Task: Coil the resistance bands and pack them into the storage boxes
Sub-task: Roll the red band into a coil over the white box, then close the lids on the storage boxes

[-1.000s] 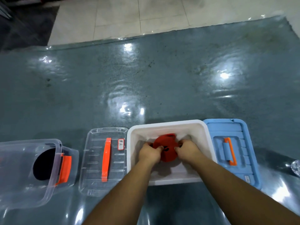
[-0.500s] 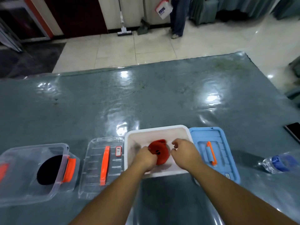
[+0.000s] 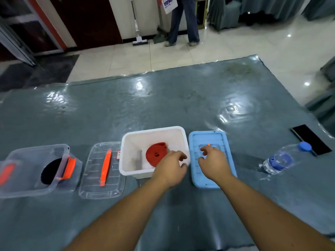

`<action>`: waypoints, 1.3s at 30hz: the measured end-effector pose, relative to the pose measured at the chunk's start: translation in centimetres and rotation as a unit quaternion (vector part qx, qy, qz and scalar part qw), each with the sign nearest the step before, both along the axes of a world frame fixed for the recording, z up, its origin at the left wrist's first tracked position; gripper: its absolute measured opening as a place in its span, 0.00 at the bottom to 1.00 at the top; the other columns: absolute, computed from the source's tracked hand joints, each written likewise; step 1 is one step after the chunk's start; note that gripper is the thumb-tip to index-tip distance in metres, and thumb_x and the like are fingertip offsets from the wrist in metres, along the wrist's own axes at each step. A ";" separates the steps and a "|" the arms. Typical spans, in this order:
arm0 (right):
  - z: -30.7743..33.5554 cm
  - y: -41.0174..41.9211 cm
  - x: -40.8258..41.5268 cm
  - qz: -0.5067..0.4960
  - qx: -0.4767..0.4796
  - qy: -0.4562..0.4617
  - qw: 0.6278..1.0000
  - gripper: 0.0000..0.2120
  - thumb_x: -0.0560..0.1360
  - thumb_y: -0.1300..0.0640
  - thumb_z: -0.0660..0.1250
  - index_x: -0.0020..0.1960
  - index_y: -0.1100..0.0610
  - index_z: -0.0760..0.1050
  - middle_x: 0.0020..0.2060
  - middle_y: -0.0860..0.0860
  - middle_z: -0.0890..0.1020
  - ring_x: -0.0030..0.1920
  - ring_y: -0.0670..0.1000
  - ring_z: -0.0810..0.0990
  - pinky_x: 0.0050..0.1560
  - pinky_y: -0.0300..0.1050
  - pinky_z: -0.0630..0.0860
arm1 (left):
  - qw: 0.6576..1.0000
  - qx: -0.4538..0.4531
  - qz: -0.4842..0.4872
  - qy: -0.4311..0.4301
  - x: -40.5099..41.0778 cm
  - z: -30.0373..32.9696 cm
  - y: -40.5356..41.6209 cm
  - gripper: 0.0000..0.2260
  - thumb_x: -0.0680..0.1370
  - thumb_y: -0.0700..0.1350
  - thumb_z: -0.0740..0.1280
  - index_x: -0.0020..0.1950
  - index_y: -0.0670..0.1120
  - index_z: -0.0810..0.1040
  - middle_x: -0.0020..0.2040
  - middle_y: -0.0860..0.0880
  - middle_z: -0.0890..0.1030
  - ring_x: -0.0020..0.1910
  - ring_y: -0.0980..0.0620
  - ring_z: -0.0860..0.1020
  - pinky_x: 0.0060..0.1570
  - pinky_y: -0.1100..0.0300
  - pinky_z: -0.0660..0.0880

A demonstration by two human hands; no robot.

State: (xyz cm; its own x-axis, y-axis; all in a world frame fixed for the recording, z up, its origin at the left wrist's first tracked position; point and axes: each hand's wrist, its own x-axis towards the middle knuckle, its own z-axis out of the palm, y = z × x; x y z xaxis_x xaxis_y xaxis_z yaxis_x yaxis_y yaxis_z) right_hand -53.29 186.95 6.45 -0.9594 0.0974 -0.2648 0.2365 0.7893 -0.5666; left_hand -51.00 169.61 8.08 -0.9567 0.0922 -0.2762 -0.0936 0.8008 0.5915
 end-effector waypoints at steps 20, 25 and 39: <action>-8.5 5.3 -2.5 -0.050 0.010 -0.121 0.991 0.19 0.80 0.50 0.66 0.66 0.59 0.75 0.56 0.57 0.83 0.52 0.59 0.81 0.50 0.49 0.78 | 0.971 -0.154 -0.048 -0.177 3.9 -9.1 1.8 0.18 0.79 0.50 0.65 0.69 0.48 0.75 0.69 0.45 0.75 0.67 0.42 0.75 0.65 0.49 0.75; -9.4 4.3 -4.3 -0.048 0.040 -0.117 0.991 0.13 0.80 0.52 0.67 0.56 0.62 0.77 0.50 0.60 0.83 0.49 0.62 0.81 0.46 0.49 0.75 | 0.971 -0.153 -0.036 -0.183 4.4 -10.2 0.9 0.18 0.78 0.49 0.64 0.69 0.49 0.75 0.68 0.45 0.76 0.66 0.41 0.76 0.64 0.48 0.75; -6.2 6.9 -4.9 -0.087 0.080 -0.072 0.990 0.09 0.75 0.64 0.61 0.45 0.64 0.81 0.44 0.63 0.85 0.47 0.65 0.83 0.46 0.50 0.79 | 0.983 -0.115 -0.019 -0.139 4.8 -6.5 1.0 0.18 0.77 0.49 0.64 0.66 0.49 0.77 0.65 0.46 0.79 0.63 0.43 0.78 0.61 0.51 0.77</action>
State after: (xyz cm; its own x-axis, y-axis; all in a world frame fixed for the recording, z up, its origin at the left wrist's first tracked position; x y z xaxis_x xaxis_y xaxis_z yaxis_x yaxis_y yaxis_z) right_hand -58.23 193.81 0.24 -0.8778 0.3100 -0.3652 0.4463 0.8063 -0.3882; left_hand -46.24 170.64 1.60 -0.8379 0.0319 -0.5450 -0.1931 0.9165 0.3504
